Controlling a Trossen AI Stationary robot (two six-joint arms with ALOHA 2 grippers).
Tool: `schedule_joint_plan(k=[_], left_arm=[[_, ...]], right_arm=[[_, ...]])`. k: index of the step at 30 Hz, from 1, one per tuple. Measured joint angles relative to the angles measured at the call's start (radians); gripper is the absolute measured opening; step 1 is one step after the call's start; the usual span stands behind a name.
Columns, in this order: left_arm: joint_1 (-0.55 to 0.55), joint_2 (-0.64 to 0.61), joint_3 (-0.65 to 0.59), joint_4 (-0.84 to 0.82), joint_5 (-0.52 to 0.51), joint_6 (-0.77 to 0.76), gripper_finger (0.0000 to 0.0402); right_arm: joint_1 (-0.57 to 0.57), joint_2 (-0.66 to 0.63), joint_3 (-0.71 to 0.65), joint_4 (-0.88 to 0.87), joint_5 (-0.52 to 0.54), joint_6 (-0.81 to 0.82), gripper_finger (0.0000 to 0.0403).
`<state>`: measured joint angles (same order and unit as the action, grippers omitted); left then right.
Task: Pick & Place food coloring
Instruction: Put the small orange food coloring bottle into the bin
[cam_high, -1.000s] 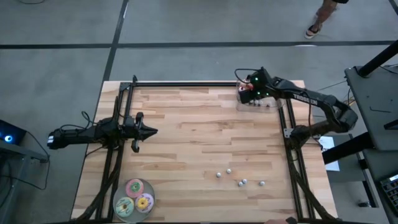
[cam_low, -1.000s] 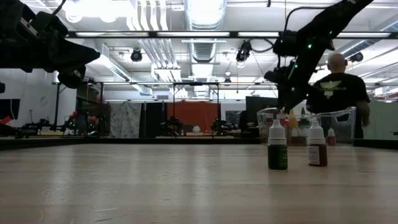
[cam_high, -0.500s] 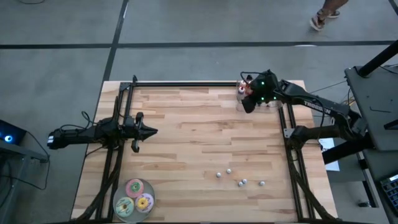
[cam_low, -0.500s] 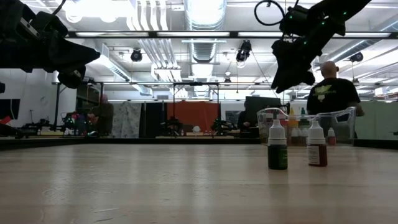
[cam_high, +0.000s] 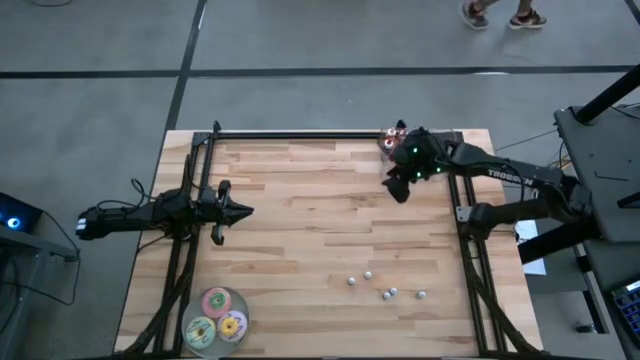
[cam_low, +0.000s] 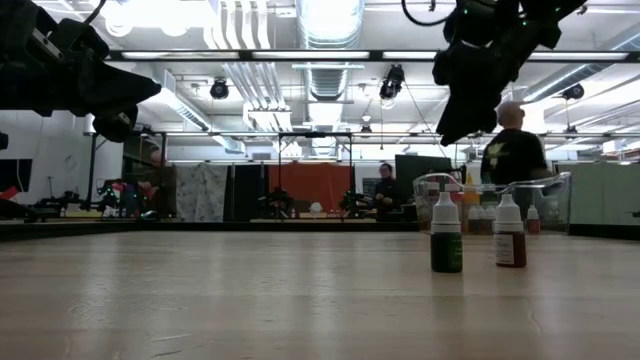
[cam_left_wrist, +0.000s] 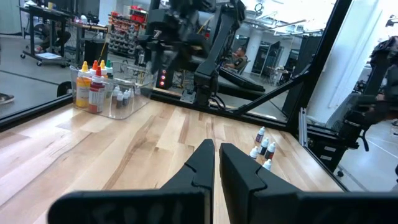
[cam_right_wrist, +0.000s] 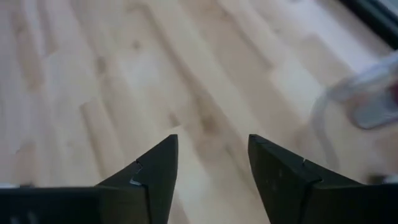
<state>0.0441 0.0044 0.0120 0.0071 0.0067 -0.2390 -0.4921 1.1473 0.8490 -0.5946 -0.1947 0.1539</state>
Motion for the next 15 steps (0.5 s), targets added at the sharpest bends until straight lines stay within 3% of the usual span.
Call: schedule_joint_plan(k=[15], left_arm=[[0.000,0.000,0.000,0.000,0.000,0.000,0.0000]], right_arm=[[0.466,0.000,0.000,0.029,0.011,0.027,0.0187]])
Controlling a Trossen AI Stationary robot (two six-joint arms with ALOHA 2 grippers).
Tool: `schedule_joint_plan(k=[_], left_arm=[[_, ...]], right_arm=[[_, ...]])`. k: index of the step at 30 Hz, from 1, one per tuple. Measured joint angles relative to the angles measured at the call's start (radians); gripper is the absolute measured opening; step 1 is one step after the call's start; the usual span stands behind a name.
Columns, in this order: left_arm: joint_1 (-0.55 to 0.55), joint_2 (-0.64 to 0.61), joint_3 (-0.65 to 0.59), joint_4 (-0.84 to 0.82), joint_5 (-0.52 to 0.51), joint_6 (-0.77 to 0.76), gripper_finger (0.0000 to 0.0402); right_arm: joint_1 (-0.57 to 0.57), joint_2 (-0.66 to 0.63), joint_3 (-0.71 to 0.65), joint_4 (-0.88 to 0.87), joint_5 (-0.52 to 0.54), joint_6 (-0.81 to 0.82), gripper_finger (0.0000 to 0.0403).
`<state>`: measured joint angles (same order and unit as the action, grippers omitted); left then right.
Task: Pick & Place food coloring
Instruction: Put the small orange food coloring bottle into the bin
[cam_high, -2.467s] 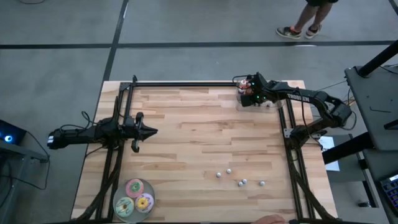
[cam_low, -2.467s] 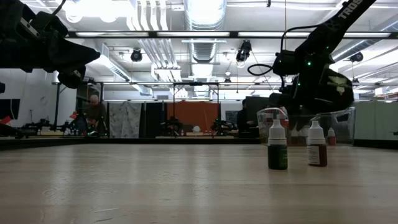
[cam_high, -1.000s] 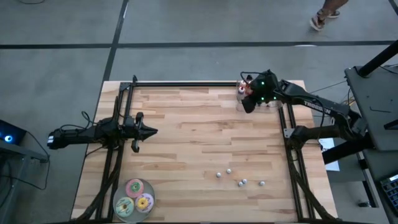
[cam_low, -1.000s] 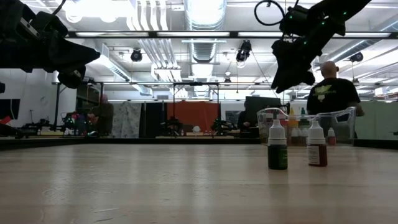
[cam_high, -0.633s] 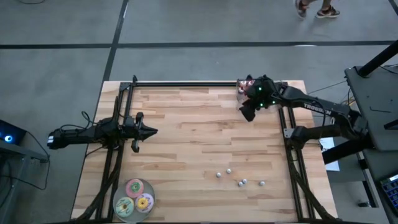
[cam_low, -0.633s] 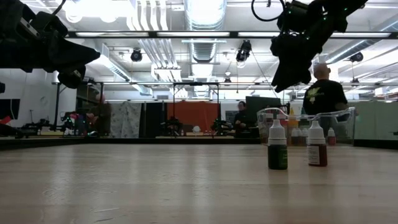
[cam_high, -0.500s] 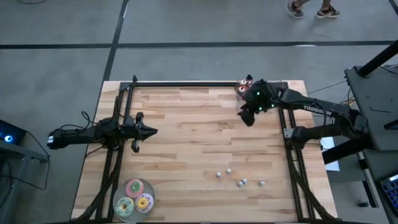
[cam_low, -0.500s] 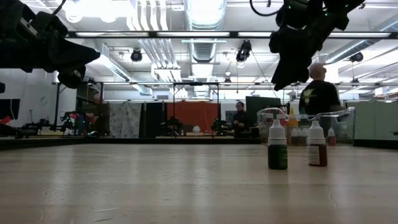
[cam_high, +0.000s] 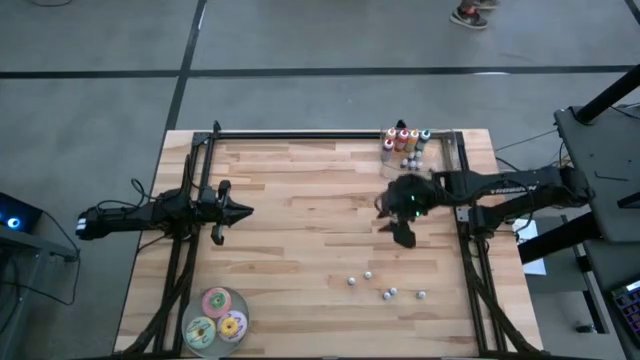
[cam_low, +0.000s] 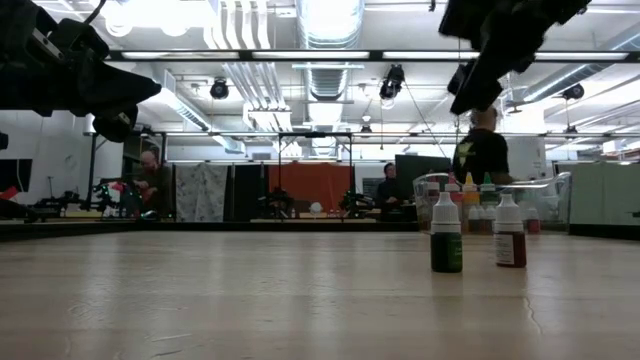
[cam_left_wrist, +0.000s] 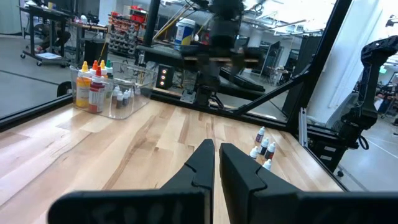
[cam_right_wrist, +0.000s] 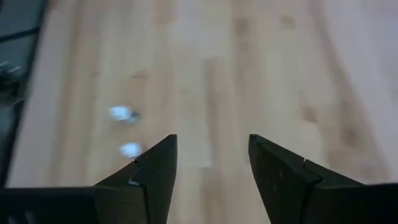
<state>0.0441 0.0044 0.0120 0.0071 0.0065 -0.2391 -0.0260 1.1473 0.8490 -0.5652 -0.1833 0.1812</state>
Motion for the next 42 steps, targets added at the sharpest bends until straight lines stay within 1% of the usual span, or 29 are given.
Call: schedule_joint_plan(k=[5,9,12,17,23,26,30,38,42], left_arm=[[0.000,0.000,0.000,0.000,0.000,0.000,0.0000],[0.000,0.000,0.000,0.000,0.000,0.000,0.0000],[0.000,0.000,0.000,0.000,0.000,0.000,0.0000],[0.000,0.000,0.000,0.000,0.000,0.000,0.0000],[0.000,0.000,0.000,0.000,0.000,0.000,0.0000],[0.000,0.000,0.000,0.000,0.000,0.000,0.0000],[0.000,0.000,0.000,0.000,0.000,0.000,0.0000],[0.000,0.000,0.000,0.000,0.000,0.000,0.0000],[0.000,0.000,0.000,0.000,0.000,0.000,0.0000]], right_arm=[[0.158,0.000,0.000,0.024,0.000,0.006,0.0187],[0.248,0.000,0.000,0.024,0.028,0.095,0.0187],[0.299,0.000,0.000,0.025,0.055,0.172,0.0187],[0.374,0.000,0.000,0.025,0.055,0.271,0.0187],[0.460,0.000,0.000,0.025,0.052,0.330,0.0187],[0.481,0.004,0.000,0.026,0.052,0.342,0.0187],[0.480,0.041,0.023,0.022,0.048,0.343,0.0187],[0.476,0.161,0.159,0.012,0.048,0.242,0.0187],[0.455,0.241,0.256,-0.062,0.051,0.208,0.0187]])
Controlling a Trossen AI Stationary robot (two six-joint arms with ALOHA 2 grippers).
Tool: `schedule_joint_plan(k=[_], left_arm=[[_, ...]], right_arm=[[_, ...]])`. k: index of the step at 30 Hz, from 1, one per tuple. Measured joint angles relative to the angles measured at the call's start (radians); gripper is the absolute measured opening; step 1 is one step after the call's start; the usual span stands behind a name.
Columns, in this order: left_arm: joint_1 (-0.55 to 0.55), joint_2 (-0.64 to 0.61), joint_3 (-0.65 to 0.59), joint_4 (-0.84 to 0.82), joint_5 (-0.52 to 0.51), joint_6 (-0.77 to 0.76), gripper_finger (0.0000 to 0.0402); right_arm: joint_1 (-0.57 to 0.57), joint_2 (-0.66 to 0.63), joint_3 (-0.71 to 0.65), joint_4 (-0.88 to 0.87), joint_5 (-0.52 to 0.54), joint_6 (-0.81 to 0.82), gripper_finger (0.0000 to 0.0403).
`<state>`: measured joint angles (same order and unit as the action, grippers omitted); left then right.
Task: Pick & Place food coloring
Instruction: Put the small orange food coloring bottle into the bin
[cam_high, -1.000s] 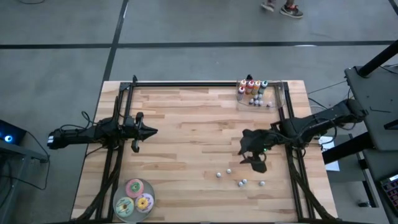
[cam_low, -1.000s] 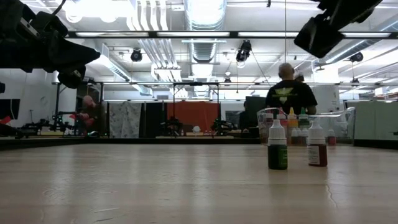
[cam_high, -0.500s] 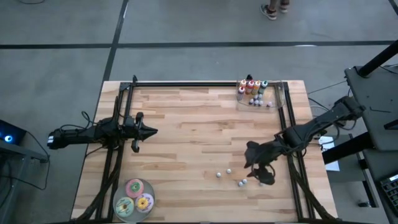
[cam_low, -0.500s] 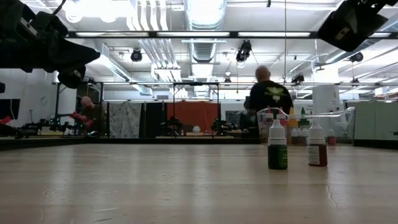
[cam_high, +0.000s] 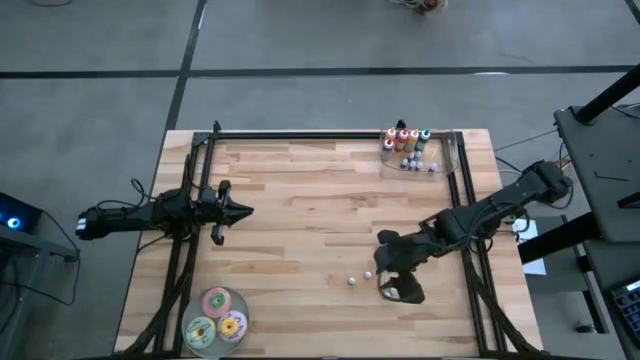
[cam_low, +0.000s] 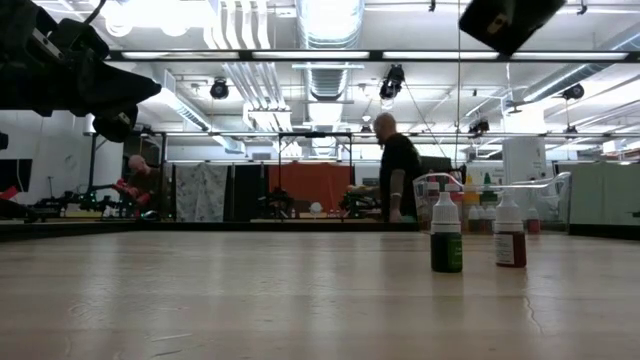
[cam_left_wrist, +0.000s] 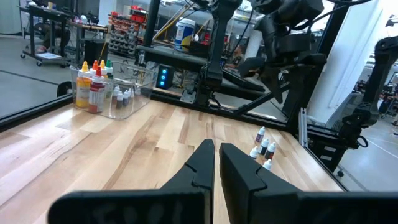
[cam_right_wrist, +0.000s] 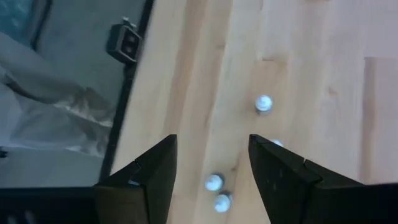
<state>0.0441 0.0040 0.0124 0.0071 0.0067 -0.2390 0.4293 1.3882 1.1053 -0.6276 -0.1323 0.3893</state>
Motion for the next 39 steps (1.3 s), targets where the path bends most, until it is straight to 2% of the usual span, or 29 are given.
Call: schedule_joint_plan(k=[7,11,17,39], left_arm=[[0.000,0.000,0.000,0.000,0.000,0.000,0.0000],[0.000,0.001,0.000,0.000,0.000,0.000,0.0000],[0.000,0.001,0.000,0.000,0.000,0.000,0.0000],[0.000,0.005,0.000,0.000,0.000,0.000,0.0000]], right_arm=[[-0.049,0.143,0.198,-0.230,0.002,-0.106,0.0187],[-0.062,0.204,0.259,-0.289,0.004,-0.184,0.0187],[-0.064,0.231,0.252,-0.285,0.055,-0.243,0.0187],[-0.063,0.394,0.166,-0.237,0.086,-0.315,0.0187]])
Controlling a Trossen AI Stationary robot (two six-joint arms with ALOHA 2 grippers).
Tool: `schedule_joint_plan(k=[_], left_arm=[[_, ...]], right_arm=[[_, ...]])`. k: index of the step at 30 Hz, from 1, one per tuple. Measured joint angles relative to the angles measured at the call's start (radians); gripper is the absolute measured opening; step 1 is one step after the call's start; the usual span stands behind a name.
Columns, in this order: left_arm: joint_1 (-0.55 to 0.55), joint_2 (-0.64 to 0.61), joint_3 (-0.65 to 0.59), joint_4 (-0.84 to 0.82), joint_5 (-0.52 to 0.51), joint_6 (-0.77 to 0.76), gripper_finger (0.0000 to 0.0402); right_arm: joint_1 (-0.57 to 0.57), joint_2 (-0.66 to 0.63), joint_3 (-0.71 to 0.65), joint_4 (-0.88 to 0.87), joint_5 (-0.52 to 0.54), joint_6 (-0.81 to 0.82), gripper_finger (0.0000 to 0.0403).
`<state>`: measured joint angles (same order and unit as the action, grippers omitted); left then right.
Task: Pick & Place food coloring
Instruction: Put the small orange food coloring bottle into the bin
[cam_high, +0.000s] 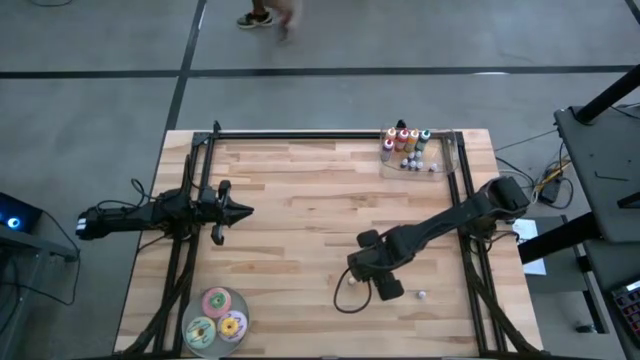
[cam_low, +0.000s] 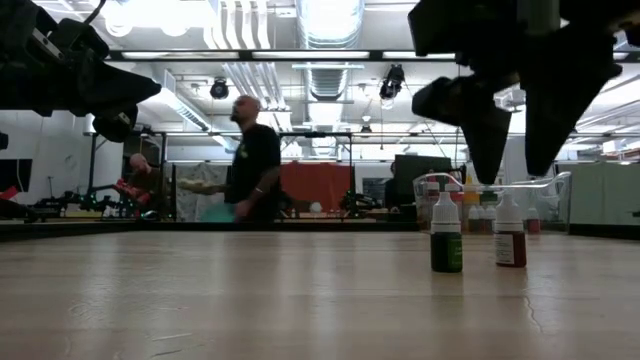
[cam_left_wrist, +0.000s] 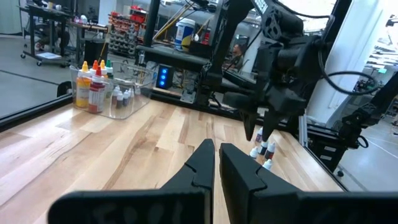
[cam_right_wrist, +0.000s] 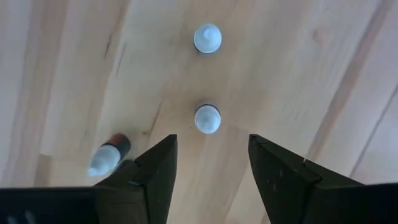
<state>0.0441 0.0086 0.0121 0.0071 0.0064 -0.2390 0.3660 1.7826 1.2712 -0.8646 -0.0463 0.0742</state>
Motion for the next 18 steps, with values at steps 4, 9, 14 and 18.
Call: schedule_joint_plan(k=[4,9,14,18], left_arm=[[0.000,0.000,0.000,0.000,0.000,0.000,0.0000],[0.000,0.002,0.000,0.000,0.000,0.000,0.0000],[0.000,0.002,0.000,0.000,0.000,0.000,0.0000],[0.000,0.002,0.000,0.000,0.000,0.000,0.0000]], right_arm=[[0.000,0.002,-0.044,0.076,0.000,0.000,0.0187],[0.000,0.002,-0.093,0.136,0.000,0.027,0.0187],[0.000,0.002,-0.141,0.195,0.000,0.030,0.0187],[0.001,0.002,-0.173,0.252,0.000,0.031,0.0187]])
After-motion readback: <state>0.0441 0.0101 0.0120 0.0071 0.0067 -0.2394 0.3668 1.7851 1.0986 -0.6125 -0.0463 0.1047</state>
